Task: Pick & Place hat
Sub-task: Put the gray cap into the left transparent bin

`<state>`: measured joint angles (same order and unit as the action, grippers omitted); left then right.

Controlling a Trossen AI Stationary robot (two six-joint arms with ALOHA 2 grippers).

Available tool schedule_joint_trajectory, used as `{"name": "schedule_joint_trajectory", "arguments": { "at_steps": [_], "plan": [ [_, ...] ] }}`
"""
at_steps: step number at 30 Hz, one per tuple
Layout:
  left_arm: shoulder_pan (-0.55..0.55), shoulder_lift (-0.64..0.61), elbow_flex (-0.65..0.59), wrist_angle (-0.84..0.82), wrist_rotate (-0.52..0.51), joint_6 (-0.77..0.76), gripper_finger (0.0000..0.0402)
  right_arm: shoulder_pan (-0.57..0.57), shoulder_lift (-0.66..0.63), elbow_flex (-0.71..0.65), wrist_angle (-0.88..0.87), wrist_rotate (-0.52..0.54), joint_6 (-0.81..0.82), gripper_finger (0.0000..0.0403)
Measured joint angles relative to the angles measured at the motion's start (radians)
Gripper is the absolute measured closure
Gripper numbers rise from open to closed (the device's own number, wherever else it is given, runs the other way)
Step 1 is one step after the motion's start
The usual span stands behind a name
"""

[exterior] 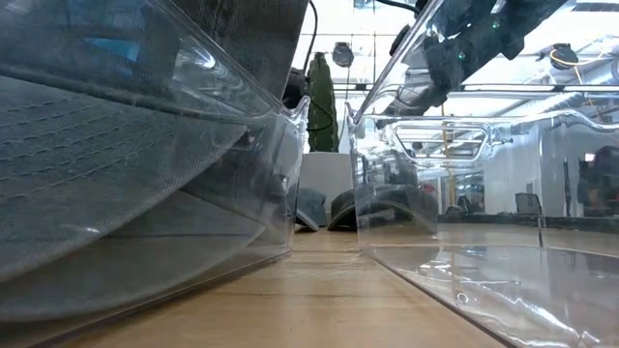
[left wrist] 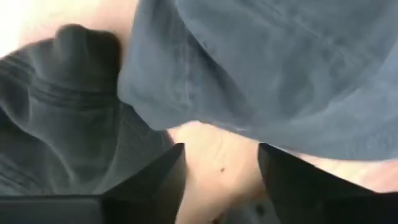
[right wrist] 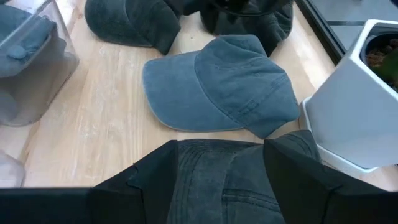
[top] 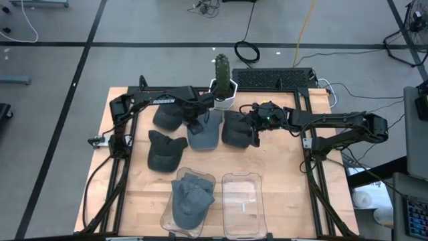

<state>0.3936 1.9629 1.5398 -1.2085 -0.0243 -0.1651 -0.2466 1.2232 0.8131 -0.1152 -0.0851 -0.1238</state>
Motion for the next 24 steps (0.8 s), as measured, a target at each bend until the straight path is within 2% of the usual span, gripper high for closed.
{"name": "schedule_joint_trajectory", "arguments": {
  "at_steps": [5,9,11,13,18,24],
  "plan": [
    [-0.001,0.0,0.0,0.057,0.095,-0.02,0.014,0.0,0.0,0.0,0.001,-0.001,0.004,0.0177],
    [-0.006,0.016,0.0,0.075,0.023,-0.052,0.0128,0.0,0.0,0.0,0.002,0.001,0.007,0.0177],
    [-0.002,0.018,0.0,0.082,-0.031,-0.081,0.0127,0.0,0.0,0.0,0.002,0.001,0.007,0.0177],
    [0.005,0.013,0.0,0.101,-0.037,-0.093,0.0128,0.0,0.0,0.0,0.002,0.001,0.007,0.0177],
    [0.006,0.014,-0.006,0.12,0.04,-0.056,0.0139,0.0,0.0,0.0,0.001,0.001,0.007,0.0177],
    [0.007,0.013,-0.096,0.184,0.085,-0.058,0.016,0.0,0.0,0.0,0.001,0.001,0.007,0.0177]
  ]
}}
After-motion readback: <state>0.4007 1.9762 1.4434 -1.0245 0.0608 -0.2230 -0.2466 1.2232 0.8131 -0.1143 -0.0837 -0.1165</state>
